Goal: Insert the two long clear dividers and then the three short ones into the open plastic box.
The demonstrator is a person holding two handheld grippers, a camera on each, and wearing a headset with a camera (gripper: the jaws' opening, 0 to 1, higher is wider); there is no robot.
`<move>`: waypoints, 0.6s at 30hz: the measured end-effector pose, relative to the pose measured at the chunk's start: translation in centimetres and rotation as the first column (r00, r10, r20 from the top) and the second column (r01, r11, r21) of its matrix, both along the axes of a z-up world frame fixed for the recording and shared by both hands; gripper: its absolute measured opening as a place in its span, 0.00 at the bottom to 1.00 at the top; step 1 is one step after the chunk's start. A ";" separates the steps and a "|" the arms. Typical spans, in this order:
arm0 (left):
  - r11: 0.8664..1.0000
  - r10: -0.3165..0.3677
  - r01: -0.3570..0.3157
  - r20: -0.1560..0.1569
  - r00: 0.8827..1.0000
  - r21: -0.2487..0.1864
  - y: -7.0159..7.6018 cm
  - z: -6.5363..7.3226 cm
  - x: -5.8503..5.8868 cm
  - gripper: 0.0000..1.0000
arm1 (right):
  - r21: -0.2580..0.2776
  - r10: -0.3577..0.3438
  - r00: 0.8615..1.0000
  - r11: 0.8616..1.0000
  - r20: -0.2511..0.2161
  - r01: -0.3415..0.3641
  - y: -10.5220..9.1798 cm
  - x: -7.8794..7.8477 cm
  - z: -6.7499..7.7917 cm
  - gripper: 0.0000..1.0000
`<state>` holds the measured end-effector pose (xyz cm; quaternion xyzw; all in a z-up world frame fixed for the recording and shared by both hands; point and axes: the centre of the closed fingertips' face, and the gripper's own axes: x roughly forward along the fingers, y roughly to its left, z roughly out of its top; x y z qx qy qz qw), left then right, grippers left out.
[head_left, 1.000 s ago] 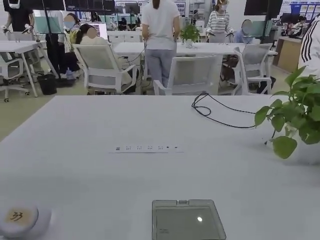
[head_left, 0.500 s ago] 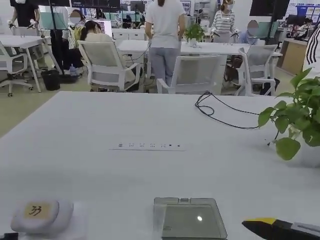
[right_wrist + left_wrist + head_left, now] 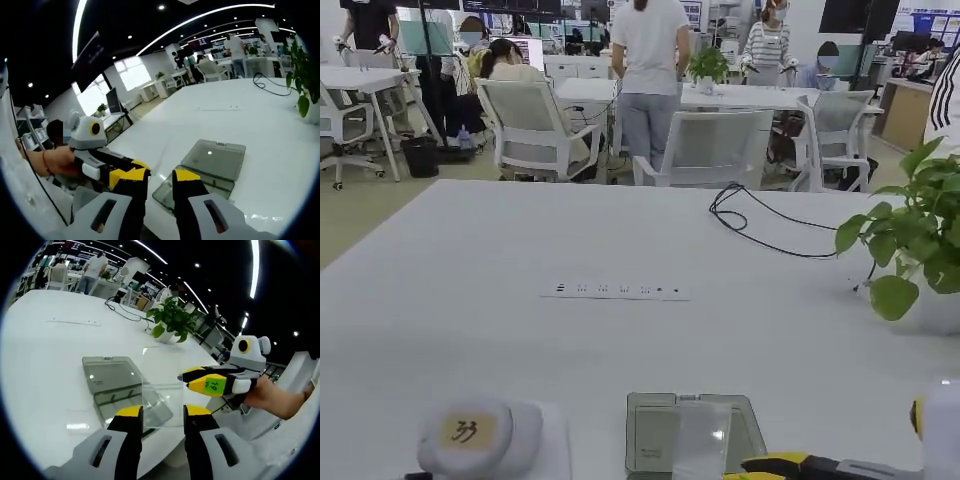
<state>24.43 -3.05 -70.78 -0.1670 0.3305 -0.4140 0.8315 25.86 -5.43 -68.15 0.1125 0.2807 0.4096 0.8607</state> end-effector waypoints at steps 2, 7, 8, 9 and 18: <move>1.000 -0.004 0.004 0.008 1.000 0.008 0.0 -0.1 0.0 0.30 | 0.004 0.001 1.000 1.000 -0.008 -0.001 0.2 -0.1 0.0 0.18; 1.000 -0.014 0.014 0.014 1.000 0.016 -0.1 -0.1 0.0 0.30 | 0.009 -0.014 0.999 1.000 -0.040 0.015 0.5 -0.2 -0.4 0.14; 1.000 -0.015 0.014 0.014 1.000 0.016 -0.1 -0.1 0.0 0.30 | 0.011 -0.016 0.999 1.000 -0.044 0.016 0.6 -0.2 -0.4 0.14; 1.000 -0.017 0.017 0.016 1.000 0.018 -0.2 0.0 0.0 0.30 | 0.013 -0.018 0.999 1.000 -0.046 0.018 0.7 -0.2 -0.4 0.13; 0.999 -0.031 0.030 0.030 0.999 0.040 -0.3 -0.2 -0.1 0.30 | 0.029 -0.081 0.992 0.996 -0.096 0.084 0.7 -0.1 -0.8 0.08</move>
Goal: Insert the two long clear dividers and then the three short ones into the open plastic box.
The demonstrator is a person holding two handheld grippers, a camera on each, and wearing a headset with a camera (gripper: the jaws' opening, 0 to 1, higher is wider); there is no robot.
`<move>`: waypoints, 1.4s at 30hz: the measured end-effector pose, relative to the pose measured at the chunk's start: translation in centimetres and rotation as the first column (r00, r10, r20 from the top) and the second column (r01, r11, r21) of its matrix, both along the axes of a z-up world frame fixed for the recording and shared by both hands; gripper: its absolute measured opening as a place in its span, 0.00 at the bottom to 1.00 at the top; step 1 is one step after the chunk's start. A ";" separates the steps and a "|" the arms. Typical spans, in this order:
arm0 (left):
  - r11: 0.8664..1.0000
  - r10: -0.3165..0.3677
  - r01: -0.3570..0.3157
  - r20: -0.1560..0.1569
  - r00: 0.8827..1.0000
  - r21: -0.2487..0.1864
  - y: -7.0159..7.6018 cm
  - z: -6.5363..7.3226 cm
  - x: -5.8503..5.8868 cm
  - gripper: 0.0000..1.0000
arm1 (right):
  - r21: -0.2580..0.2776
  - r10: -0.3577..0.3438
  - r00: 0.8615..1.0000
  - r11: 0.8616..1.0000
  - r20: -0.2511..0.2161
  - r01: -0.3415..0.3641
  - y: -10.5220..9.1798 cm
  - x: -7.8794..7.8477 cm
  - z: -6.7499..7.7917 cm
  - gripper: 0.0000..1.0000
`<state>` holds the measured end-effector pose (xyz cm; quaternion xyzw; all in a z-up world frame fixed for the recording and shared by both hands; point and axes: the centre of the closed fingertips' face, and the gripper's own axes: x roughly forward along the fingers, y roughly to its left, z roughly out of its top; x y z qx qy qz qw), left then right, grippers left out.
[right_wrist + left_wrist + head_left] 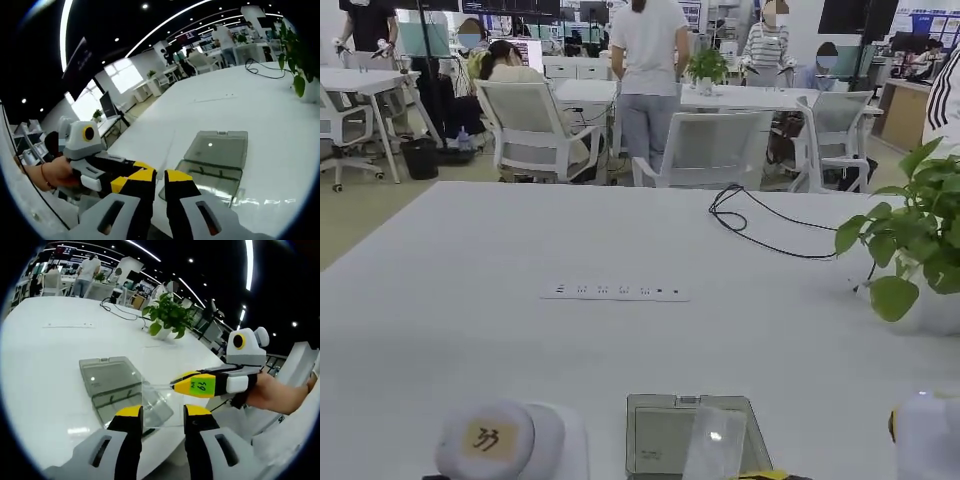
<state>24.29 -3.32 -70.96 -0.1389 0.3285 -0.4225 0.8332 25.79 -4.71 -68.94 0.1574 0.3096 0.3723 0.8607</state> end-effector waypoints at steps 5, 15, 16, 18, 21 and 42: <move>1.000 -0.009 0.009 0.009 1.000 0.010 -0.4 -0.2 0.0 0.31 | 0.008 -0.017 1.000 1.000 -0.020 0.017 0.1 -0.1 0.0 0.07; 1.000 -0.030 0.030 0.024 0.999 0.007 -0.5 -0.1 -0.3 0.34 | 0.015 -0.021 0.999 1.000 -0.050 0.022 0.0 -0.1 0.0 0.07; 0.999 -0.034 0.033 0.028 0.999 0.006 -0.5 -0.1 -0.3 0.34 | 0.016 -0.021 0.999 1.000 -0.050 0.022 0.0 0.0 0.0 0.07; 0.999 -0.045 0.045 0.039 0.998 0.013 -0.5 -0.1 -0.4 0.36 | 0.012 -0.022 0.998 1.000 -0.051 0.023 -0.1 0.0 0.1 0.07; 0.998 -0.057 0.056 0.056 0.997 0.021 -0.2 -0.2 -0.5 0.40 | 0.013 -0.033 0.998 0.999 -0.055 0.034 -0.6 0.3 0.4 0.07; 0.962 -0.257 0.228 0.215 0.942 0.151 2.1 -2.1 -1.4 0.75 | -0.088 -0.146 0.978 0.987 -0.147 0.134 -4.4 2.7 -0.3 0.07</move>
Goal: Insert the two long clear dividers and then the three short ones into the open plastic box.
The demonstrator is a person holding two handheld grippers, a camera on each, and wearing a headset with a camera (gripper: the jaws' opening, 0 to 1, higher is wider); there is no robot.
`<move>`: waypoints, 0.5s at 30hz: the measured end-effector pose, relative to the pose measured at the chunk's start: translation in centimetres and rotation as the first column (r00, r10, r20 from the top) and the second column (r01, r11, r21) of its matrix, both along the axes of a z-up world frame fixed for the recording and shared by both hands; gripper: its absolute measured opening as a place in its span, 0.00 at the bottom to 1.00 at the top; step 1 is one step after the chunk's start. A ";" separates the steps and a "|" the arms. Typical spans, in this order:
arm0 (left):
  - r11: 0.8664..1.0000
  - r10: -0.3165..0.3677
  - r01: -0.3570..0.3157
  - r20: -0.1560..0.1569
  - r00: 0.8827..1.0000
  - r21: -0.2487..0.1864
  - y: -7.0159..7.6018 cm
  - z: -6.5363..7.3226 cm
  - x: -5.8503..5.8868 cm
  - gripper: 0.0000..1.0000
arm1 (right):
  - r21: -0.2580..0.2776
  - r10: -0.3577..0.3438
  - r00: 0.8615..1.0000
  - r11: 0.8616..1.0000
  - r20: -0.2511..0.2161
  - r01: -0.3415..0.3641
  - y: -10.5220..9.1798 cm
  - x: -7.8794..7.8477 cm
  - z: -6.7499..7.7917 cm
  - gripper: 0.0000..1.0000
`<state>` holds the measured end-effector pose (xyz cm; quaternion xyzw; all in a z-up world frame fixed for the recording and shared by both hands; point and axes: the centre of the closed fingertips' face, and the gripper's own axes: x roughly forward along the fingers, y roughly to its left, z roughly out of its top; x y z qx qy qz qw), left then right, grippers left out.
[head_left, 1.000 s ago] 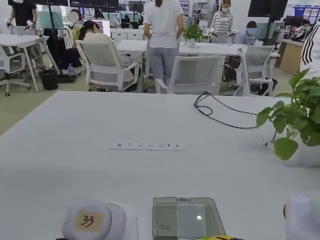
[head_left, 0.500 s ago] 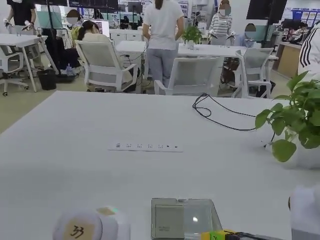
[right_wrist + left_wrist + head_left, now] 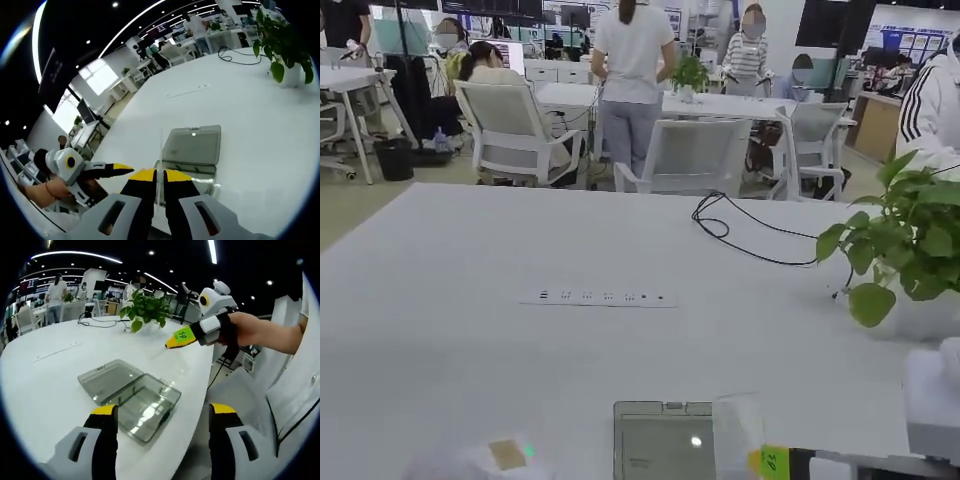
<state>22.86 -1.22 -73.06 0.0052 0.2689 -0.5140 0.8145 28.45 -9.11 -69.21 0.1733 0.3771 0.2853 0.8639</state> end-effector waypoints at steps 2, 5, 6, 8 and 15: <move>1.000 -0.016 0.016 0.003 1.000 0.003 0.1 -0.2 -0.1 0.77 | -0.011 -0.006 1.000 1.000 -0.015 0.005 -0.2 0.1 -0.2 0.07; 0.999 -0.040 0.040 0.021 0.999 0.008 0.2 -0.3 -0.3 0.82 | -0.015 -0.018 0.999 1.000 -0.049 0.017 -0.4 0.2 -0.4 0.07; 0.999 -0.045 0.044 0.020 0.999 0.009 0.2 -0.4 -0.3 0.84 | -0.011 -0.024 0.998 1.000 -0.061 0.023 -0.4 0.2 -0.5 0.07; 0.998 -0.056 0.055 0.026 0.998 0.020 0.4 -0.7 -0.4 0.88 | -0.014 -0.030 0.996 0.999 -0.085 0.029 -0.6 0.3 -0.7 0.07; 0.995 -0.090 0.089 0.032 0.995 0.040 0.8 -1.4 -0.8 0.94 | -0.094 -0.039 0.982 0.995 -0.186 0.021 -1.4 -0.2 -2.5 0.07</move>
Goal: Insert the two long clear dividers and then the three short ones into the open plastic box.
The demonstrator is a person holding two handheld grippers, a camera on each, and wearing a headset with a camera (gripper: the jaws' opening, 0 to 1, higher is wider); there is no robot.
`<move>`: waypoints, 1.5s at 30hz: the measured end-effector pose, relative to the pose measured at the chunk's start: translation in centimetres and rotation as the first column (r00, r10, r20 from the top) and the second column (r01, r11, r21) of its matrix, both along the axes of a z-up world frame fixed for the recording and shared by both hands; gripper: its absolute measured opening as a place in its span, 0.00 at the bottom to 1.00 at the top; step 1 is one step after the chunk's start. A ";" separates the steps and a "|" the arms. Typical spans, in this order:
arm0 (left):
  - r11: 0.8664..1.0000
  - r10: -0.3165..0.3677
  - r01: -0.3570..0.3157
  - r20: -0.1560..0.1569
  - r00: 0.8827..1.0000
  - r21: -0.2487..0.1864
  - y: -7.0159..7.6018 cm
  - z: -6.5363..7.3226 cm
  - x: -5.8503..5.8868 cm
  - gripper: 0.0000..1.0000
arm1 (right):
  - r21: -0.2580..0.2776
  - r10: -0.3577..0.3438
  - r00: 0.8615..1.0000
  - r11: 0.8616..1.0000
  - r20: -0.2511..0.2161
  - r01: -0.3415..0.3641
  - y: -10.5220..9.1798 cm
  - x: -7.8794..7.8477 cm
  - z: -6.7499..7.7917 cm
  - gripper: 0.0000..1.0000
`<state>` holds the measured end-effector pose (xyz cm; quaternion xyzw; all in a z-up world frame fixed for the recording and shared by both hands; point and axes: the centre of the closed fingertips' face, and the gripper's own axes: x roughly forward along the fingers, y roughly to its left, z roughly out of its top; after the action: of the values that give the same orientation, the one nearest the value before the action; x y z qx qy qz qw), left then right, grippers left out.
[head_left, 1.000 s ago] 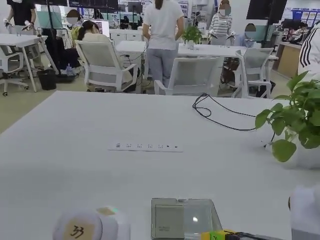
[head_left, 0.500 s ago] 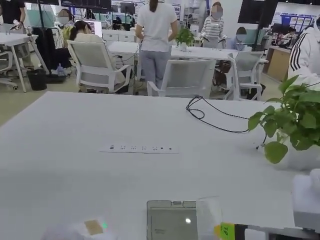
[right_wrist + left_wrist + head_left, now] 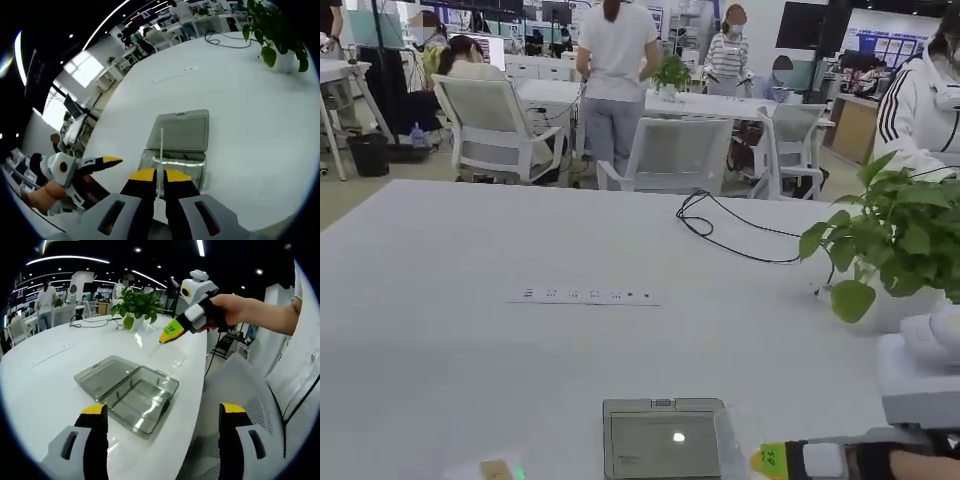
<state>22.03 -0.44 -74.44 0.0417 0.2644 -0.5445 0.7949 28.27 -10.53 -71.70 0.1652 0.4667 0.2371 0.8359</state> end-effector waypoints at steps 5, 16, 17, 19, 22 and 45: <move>1.000 -0.024 0.024 0.013 1.000 0.019 0.2 -0.5 -0.1 0.97 | -0.053 0.002 0.997 0.999 -0.075 -0.006 -0.2 0.0 -1.5 0.07; 0.999 -0.043 0.043 0.002 0.999 0.006 0.8 -0.9 -0.1 0.97 | -0.121 -0.015 0.979 0.993 -0.204 -0.010 0.6 -0.3 -4.8 0.07; 0.999 -0.044 0.044 0.000 0.999 0.004 0.8 -0.9 -0.2 0.97 | -0.132 -0.017 0.977 0.991 -0.210 -0.011 0.6 -0.3 -5.0 0.07; 0.999 -0.045 0.045 -0.002 0.999 0.000 0.9 -1.0 -0.1 0.96 | -0.143 -0.024 0.975 0.990 -0.220 -0.007 0.5 -0.3 -5.3 0.07; 0.999 -0.048 0.048 -0.003 0.999 -0.003 0.9 -1.1 -0.1 0.97 | -0.150 -0.036 0.971 0.989 -0.235 0.000 0.6 -0.2 -5.8 0.07; 0.999 -0.046 0.045 -0.030 0.998 -0.024 0.6 -1.6 0.2 0.95 | -0.166 -0.053 0.961 0.986 -0.272 0.008 0.3 -0.2 -7.9 0.07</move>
<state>22.25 0.20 -76.02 0.0299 0.2690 -0.5661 0.7786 28.09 -10.21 -79.60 0.1348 0.5937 0.1599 0.7771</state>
